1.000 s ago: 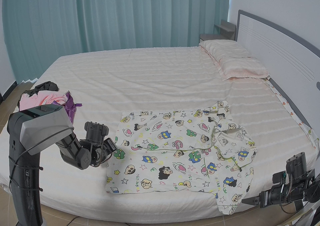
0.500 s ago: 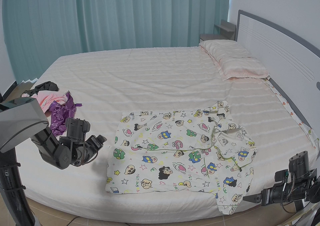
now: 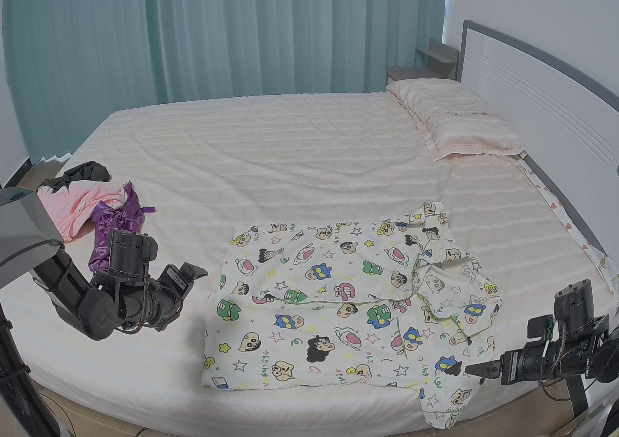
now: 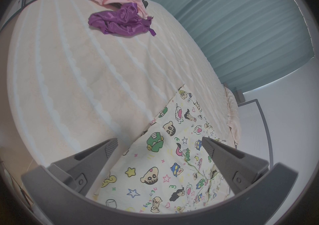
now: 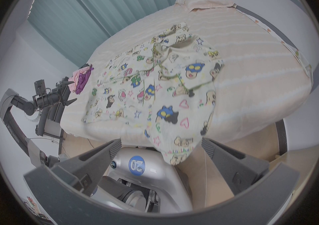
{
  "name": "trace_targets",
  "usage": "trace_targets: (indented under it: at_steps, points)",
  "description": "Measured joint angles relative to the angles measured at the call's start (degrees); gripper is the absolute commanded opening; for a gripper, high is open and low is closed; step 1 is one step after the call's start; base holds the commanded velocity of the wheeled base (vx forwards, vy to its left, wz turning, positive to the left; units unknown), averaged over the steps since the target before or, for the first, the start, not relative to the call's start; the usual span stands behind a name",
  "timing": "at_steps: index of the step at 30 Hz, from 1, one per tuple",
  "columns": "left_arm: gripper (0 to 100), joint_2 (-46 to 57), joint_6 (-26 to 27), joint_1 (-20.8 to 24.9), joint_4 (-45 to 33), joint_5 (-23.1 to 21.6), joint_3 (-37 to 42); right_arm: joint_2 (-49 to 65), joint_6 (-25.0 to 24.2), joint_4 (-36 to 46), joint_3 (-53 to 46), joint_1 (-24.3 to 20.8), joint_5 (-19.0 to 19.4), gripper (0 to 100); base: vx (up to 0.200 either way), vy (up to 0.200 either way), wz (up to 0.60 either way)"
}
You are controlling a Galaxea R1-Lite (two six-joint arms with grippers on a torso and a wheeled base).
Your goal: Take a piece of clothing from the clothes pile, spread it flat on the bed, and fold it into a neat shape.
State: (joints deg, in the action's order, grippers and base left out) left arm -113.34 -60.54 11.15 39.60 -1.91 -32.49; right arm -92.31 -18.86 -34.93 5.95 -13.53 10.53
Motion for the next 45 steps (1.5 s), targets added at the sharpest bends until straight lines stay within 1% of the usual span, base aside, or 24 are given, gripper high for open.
trace_targets:
  at_steps: [5,13,17,24,26,28,30,33,37,40,45]
  points:
    - [100,0.3,-0.1,0.0,4.1,-0.3,2.1,-0.9,-1.4,0.0,1.6,-0.2,0.0,100,0.0,0.0,0.0]
    - [100,0.2,-0.3,1.9,7.0,-0.7,5.0,-2.6,-5.9,0.1,6.7,-1.3,0.0,100,0.0,-0.2,0.0]
    - [100,0.1,-0.4,2.9,7.0,-0.6,5.3,-3.5,-9.2,0.0,10.3,-2.4,0.0,100,0.0,-0.2,0.0]
    - [100,-0.2,-0.4,4.0,7.1,-0.2,5.4,-5.5,-14.8,0.0,16.5,-4.7,0.0,100,0.0,0.0,0.0]
    - [100,-0.2,-1.0,4.1,7.1,-0.2,5.4,-6.4,-17.0,0.0,18.4,-5.4,0.0,100,0.0,0.0,0.0]
    - [100,-0.3,-1.9,4.1,7.1,-0.2,5.4,-7.4,-19.9,0.0,20.8,-6.1,-0.2,100,0.2,0.0,0.0]
    - [100,-0.3,-2.5,4.0,7.4,-0.4,5.4,-8.6,-22.5,-0.1,23.2,-6.9,-0.9,100,0.2,0.0,0.0]
    - [100,-0.4,-2.9,4.0,8.0,-0.3,5.4,-11.4,-24.7,-0.1,27.5,-8.4,-2.9,100,0.133,0.0,0.0]
    - [100,-0.9,-2.9,3.9,8.9,-0.1,5.4,-16.3,-25.7,0.0,33.2,-9.8,-6.4,100,0.0,0.0,0.0]
    - [100,-1.4,-2.9,4.0,9.4,0.0,5.5,-20.6,-26.9,0.0,38.0,-10.8,-8.2,100,0.0,0.0,0.0]
    - [100,-1.9,-2.9,4.0,9.7,0.0,5.8,-26.9,-28.9,0.4,46.2,-11.4,-9.5,100,0.0,0.0,0.0]
